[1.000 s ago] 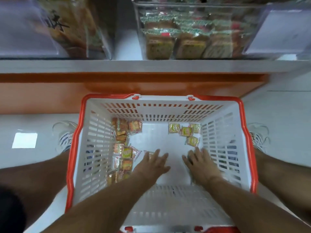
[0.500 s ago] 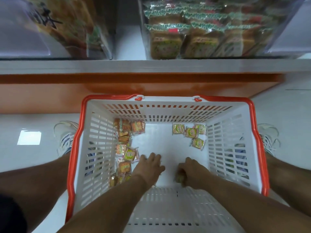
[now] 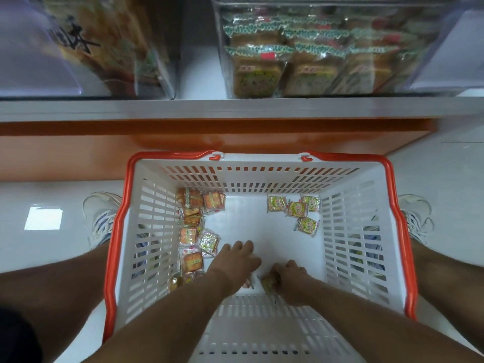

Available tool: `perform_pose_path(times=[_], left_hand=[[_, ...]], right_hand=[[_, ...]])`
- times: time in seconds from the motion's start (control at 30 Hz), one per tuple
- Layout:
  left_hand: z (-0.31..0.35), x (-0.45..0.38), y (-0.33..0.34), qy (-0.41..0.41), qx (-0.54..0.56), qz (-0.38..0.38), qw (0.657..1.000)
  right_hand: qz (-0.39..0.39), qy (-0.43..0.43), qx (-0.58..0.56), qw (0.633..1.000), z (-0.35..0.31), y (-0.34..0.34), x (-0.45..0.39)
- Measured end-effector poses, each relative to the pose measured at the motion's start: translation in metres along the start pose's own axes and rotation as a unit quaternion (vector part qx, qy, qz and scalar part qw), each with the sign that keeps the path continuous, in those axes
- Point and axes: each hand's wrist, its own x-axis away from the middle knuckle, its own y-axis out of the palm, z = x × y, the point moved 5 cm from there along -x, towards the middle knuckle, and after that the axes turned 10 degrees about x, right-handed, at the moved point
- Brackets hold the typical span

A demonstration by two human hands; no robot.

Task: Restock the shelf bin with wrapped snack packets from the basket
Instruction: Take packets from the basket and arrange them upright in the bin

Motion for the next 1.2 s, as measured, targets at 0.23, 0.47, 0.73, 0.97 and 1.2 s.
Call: perform_pose_path(times=[0.23,0.47,0.73,0.97,1.2], left_hand=[[-0.023,-0.007,-0.009,-0.160,0.439,0.053,0.883],[-0.037,0.010,-0.037,-0.283,0.682,0.048,0.673],[-0.030,0.067,-0.139,-0.179,0.759,0.072,0.623],[0.026,0.150,-0.242,-0.022,0.782,0.010,0.623],[0.079,0.228,-0.335,0.138,0.796,0.136,0.573]], right_hand=[[0.042,0.035,-0.171,0.984,0.001,-0.011,0.007],[-0.037,0.011,-0.470,0.882,-0.016,-0.051,0.032],[-0.023,-0.089,-0.398,0.913,-0.054,-0.164,0.132],[0.141,-0.220,-0.409,0.874,-0.082,-0.252,0.292],[0.308,-0.286,-0.522,0.742,-0.085,-0.302,0.364]])
